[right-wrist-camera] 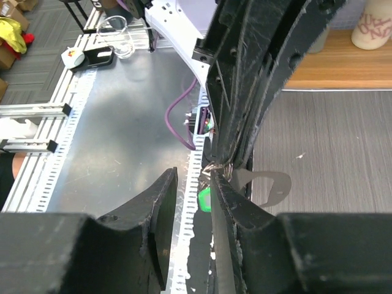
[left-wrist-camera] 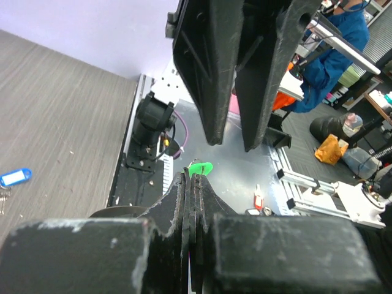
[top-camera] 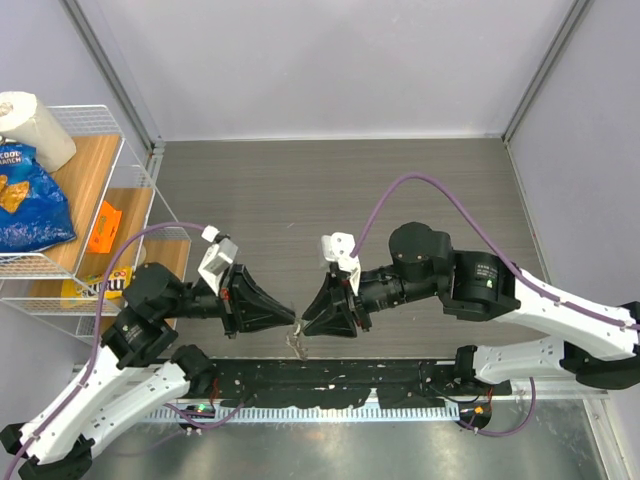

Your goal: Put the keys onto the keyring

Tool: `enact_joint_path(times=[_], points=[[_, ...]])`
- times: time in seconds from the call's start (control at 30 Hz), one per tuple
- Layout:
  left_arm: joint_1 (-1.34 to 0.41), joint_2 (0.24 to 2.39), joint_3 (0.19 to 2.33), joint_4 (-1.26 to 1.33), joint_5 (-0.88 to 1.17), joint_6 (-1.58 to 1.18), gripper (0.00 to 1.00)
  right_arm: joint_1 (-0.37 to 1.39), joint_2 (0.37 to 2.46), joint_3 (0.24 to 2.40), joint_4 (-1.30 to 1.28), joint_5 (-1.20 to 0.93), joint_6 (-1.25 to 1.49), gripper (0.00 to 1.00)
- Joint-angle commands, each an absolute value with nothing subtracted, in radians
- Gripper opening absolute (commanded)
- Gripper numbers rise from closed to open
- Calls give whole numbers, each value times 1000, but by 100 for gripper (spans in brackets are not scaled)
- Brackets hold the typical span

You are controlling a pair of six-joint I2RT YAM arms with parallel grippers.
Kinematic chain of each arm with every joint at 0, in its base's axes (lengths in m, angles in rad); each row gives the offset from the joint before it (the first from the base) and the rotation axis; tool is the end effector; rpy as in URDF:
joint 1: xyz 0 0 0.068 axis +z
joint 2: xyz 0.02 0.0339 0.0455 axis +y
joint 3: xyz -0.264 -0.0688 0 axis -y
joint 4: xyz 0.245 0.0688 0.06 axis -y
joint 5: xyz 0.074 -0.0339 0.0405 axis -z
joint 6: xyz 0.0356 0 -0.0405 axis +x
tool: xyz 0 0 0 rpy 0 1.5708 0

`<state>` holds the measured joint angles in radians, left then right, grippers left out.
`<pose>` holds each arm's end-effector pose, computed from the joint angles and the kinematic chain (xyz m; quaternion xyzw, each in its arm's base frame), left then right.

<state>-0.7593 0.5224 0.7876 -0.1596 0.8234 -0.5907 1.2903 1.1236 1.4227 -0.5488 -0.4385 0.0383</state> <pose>0.0615 -0.0944 0.3777 0.3481 0.5857 -0.6347 0.3647 0.0478 0.2206 0.4548 -0.5597 0.5464 0.5044 0.3656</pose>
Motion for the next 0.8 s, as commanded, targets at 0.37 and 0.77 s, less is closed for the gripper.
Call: enact_joint_path(times=[0.37,0.77], points=[[-769,477,758,86,762,-650,0,1293,1051,1348,-382,-252,144,36],[-769,465,759,61,741,-626,0,1293,1058,1368,-376,-229,189,30]])
